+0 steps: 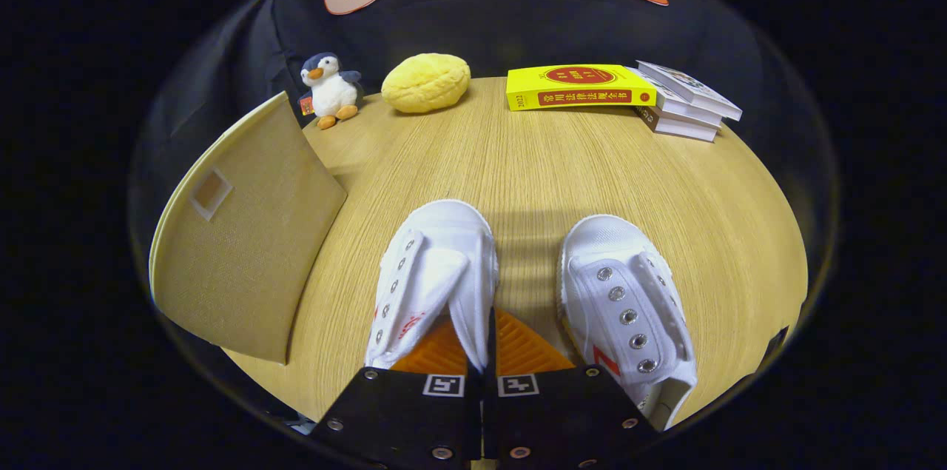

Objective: Open the storage box then place both shoes into the box .Put the left shoe in first, then the right shoe, with the right side of both shoes facing outward in a uniform manner.

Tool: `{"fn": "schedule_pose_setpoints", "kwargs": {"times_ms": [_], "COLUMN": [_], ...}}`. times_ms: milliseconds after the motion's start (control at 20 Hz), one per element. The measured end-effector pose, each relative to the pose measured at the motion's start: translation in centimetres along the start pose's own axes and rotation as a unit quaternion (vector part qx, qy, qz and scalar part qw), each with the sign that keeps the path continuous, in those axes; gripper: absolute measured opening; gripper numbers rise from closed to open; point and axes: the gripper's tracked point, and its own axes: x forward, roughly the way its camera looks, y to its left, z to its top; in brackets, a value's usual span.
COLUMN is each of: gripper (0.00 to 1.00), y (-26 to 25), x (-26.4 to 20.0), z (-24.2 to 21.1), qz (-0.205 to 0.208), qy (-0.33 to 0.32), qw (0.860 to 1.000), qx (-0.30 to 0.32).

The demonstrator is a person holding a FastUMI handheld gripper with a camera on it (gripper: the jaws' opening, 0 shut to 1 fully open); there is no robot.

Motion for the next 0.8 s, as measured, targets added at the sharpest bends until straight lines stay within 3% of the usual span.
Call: {"fn": "schedule_pose_setpoints", "kwargs": {"times_ms": [300,800], "gripper": [0.01,0.01], "y": [0.3,3.7], "x": [-1.8,-8.0], "z": [2.7,11.5], "qz": [0.007,0.020], "qy": [-0.019,-0.034], "qw": [1.000,0.996], "qx": [0.022,0.080]}}
